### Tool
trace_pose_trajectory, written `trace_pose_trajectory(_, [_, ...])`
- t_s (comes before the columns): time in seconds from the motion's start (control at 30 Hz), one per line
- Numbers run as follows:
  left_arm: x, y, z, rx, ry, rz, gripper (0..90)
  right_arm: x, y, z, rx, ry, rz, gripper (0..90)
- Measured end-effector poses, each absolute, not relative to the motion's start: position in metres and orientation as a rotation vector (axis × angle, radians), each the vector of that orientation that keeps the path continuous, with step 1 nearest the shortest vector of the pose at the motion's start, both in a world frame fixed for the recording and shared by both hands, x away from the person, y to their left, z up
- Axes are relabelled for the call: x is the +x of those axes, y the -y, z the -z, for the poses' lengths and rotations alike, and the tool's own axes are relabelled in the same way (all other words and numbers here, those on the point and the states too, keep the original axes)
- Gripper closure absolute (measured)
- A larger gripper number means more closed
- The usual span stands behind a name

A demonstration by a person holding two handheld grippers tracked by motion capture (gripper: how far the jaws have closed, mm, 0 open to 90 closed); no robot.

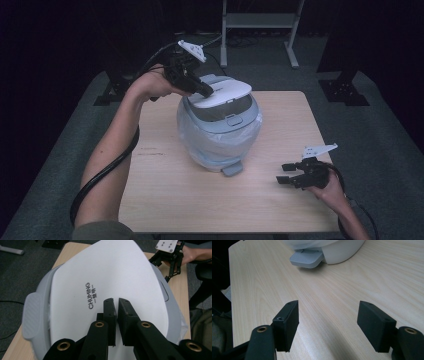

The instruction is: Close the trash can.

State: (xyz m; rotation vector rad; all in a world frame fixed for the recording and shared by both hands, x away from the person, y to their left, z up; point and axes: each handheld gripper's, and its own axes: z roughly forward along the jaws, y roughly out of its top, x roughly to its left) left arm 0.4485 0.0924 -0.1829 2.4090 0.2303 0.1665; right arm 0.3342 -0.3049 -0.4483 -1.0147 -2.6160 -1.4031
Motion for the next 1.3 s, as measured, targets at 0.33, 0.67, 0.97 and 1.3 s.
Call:
trace_pose_trajectory(0.33, [0.441,-0.080,0.191,2.426,-0.199,-0.144,82.4,0.334,0.303,0.448,-1.001,2.625,1.400,32.6])
trace_pose_trajectory(0.67, [0.439,-0.073,0.197,2.440,-0.197,-0.129,80.0,0.335,0.299,0.449,-0.985,2.629,1.396,32.6])
trace_pose_trajectory(0.97, [0.440,-0.066,0.206,2.448,-0.198,-0.109,77.5,0.336,0.298,0.449,-0.978,2.630,1.393,32.6])
trace_pose_trajectory(1.3, [0.439,-0.058,0.208,2.433,-0.196,-0.122,73.3,0.335,0.298,0.449,-0.979,2.631,1.393,32.6])
